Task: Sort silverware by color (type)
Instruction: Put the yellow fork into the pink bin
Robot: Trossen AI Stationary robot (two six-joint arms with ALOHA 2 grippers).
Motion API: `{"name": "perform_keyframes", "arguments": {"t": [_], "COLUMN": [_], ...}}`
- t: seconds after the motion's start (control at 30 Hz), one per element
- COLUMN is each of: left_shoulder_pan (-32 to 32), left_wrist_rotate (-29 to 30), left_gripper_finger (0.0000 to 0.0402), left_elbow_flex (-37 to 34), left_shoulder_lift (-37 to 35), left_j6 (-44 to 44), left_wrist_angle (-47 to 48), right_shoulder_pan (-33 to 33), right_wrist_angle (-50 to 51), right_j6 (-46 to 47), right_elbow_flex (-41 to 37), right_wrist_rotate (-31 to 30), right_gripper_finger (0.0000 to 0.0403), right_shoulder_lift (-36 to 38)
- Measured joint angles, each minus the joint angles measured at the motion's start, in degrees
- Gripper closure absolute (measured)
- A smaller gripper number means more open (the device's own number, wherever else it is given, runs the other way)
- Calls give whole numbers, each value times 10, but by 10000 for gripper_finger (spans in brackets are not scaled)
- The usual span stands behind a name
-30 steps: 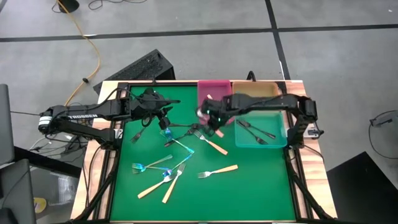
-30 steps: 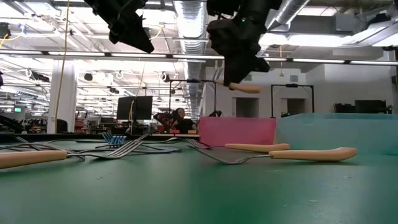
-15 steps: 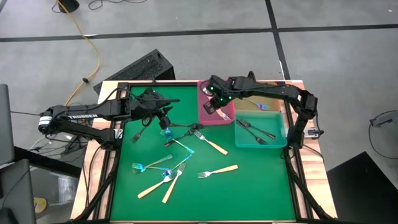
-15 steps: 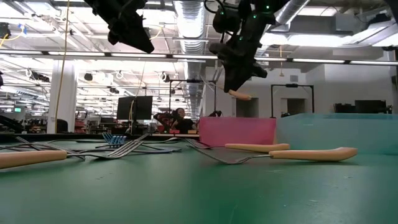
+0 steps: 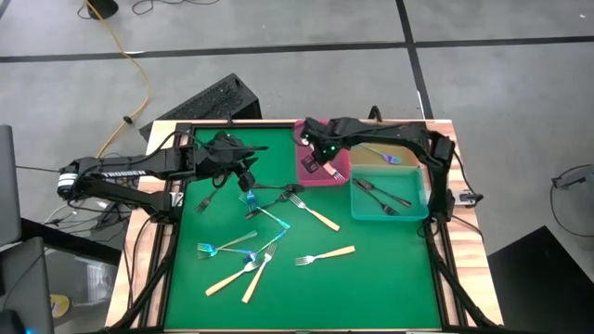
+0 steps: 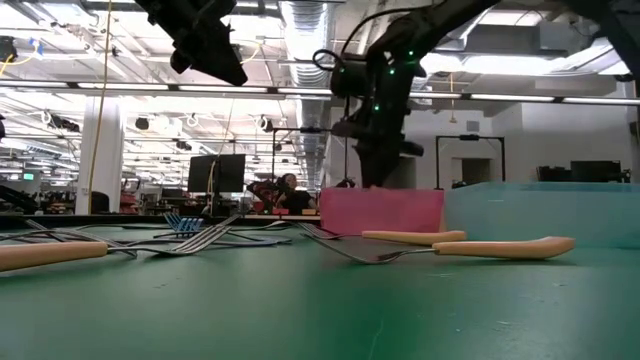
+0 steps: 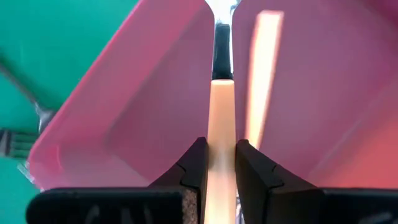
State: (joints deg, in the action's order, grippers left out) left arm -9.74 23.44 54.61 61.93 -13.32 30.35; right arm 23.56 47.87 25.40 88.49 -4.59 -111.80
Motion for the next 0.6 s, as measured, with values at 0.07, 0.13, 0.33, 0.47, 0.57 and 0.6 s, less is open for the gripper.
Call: {"name": "perform_keyframes", "arguments": {"t": [0.07,0.13,0.33,0.47,0.57,0.6], "left_shoulder_pan": [0,0,0,0,0,0], "left_wrist_rotate": [0,1,6,6,6,6], "left_gripper_finger": [326,326,326,326,326,326], "left_elbow_flex": [0,0,0,0,0,0], "left_shoulder_lift": [0,0,0,0,0,0], "left_j6": [0,-2,-15,-15,-15,-15], "left_wrist_angle": [1,3,2,2,2,2], "right_shoulder_pan": [0,0,3,0,-5,-7], "right_wrist_angle": [-2,1,-3,-18,-50,-49], "right_j6": [0,0,11,17,33,36], "right_elbow_flex": [0,0,0,-3,-24,-27], "right_wrist_rotate": [5,6,9,9,4,4], "right_gripper_finger": [320,320,320,320,320,320], "right_shoulder_lift": [-8,-11,-10,-10,-10,-10]}}
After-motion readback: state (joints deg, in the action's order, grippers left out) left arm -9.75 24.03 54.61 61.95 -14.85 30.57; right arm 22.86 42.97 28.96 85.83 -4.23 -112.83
